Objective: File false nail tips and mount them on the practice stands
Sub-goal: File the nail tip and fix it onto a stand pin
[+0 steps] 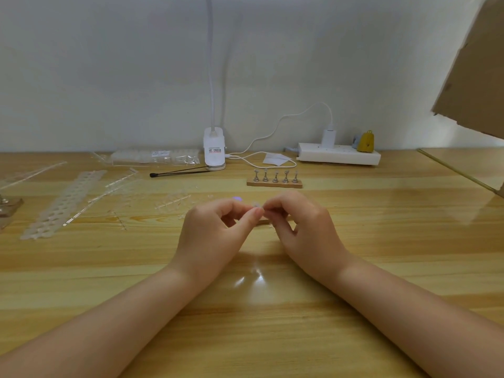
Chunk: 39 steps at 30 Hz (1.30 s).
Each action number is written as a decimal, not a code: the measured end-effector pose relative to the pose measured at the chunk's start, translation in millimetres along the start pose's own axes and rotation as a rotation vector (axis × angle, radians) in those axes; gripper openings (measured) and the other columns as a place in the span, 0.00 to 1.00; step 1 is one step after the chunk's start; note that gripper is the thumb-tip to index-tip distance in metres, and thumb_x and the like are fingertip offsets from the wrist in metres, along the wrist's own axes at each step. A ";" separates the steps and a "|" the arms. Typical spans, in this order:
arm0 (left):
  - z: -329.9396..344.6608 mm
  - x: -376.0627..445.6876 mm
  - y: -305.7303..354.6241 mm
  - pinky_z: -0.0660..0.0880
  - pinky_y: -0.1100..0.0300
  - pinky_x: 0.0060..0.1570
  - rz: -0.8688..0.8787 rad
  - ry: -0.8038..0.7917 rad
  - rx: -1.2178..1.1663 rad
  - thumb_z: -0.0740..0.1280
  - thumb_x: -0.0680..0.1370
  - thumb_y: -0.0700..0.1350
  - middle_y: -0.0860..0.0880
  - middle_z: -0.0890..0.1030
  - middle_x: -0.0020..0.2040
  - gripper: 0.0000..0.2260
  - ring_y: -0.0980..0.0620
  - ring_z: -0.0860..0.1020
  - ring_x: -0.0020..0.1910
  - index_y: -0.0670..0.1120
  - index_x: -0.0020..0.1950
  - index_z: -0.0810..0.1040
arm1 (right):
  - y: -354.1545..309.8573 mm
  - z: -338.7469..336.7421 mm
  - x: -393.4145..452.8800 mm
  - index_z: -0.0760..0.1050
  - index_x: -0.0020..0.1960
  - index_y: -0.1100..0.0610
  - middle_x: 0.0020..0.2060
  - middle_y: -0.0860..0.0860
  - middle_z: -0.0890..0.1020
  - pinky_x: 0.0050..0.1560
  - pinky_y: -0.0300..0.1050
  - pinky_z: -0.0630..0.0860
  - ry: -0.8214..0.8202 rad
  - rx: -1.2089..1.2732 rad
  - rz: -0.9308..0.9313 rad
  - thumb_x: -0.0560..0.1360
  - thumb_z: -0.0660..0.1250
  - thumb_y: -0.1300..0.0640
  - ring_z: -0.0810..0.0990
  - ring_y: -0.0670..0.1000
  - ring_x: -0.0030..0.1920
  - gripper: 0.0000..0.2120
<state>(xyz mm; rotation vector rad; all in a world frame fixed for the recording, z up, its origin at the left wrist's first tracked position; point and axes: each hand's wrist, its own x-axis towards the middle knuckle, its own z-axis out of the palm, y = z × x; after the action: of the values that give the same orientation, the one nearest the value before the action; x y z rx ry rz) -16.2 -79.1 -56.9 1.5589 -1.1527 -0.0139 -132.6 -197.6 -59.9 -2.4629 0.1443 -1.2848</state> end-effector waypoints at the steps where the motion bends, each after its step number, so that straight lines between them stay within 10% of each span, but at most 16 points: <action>1: 0.4 0.0 1.4 0.74 0.63 0.57 -0.042 -0.013 -0.045 0.73 0.72 0.47 0.56 0.82 0.31 0.06 0.54 0.82 0.41 0.56 0.37 0.82 | 0.3 -1.1 0.1 0.80 0.44 0.64 0.39 0.53 0.81 0.43 0.45 0.75 -0.011 -0.021 -0.023 0.73 0.69 0.69 0.77 0.47 0.41 0.03; 8: -5.1 2.8 -2.1 0.67 0.51 0.67 -0.268 -0.148 -0.283 0.75 0.69 0.46 0.50 0.85 0.36 0.06 0.59 0.75 0.63 0.46 0.34 0.84 | 1.1 -5.1 0.1 0.81 0.42 0.67 0.36 0.58 0.81 0.35 0.54 0.77 -0.066 -0.161 -0.201 0.70 0.70 0.75 0.79 0.59 0.37 0.05; 14: -5.1 0.3 2.3 0.73 0.65 0.50 -0.206 -0.143 -0.272 0.74 0.67 0.51 0.50 0.84 0.35 0.08 0.56 0.83 0.42 0.47 0.36 0.85 | 4.9 -7.8 -1.1 0.80 0.42 0.67 0.35 0.58 0.80 0.34 0.55 0.76 -0.077 -0.166 -0.234 0.71 0.70 0.73 0.79 0.59 0.36 0.04; 18: -2.2 1.3 1.2 0.72 0.67 0.58 -0.110 -0.093 -0.193 0.72 0.68 0.54 0.53 0.85 0.37 0.05 0.58 0.82 0.41 0.55 0.37 0.85 | 4.6 -6.9 -0.6 0.80 0.45 0.65 0.39 0.54 0.82 0.43 0.46 0.76 -0.047 -0.053 -0.092 0.73 0.69 0.69 0.79 0.52 0.40 0.03; 22: -2.5 4.9 -7.5 0.69 0.71 0.36 0.028 -0.020 0.062 0.67 0.73 0.59 0.62 0.82 0.38 0.07 0.58 0.77 0.34 0.60 0.39 0.80 | 9.0 -1.6 3.6 0.79 0.46 0.64 0.37 0.53 0.81 0.41 0.46 0.76 0.018 0.041 0.139 0.75 0.69 0.66 0.78 0.50 0.38 0.01; 28: 2.7 6.7 -15.4 0.74 0.54 0.38 0.013 0.006 0.125 0.63 0.80 0.54 0.55 0.81 0.36 0.10 0.55 0.78 0.36 0.55 0.42 0.81 | 13.4 3.3 5.0 0.81 0.44 0.56 0.32 0.47 0.81 0.35 0.39 0.75 0.008 0.102 0.423 0.74 0.70 0.58 0.78 0.44 0.33 0.02; 39: 3.4 5.4 -13.8 0.76 0.47 0.41 -0.009 -0.007 0.119 0.61 0.80 0.53 0.54 0.82 0.37 0.10 0.54 0.79 0.39 0.55 0.44 0.81 | 14.6 6.7 10.0 0.84 0.45 0.50 0.36 0.46 0.83 0.40 0.44 0.75 -0.244 -0.293 0.582 0.76 0.67 0.45 0.79 0.49 0.42 0.11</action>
<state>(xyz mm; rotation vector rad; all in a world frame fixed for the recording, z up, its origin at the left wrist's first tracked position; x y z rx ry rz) -6.4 -86.9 -65.6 1.6694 -1.1704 0.0437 -120.3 -211.9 -60.8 -2.5008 0.9615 -0.7486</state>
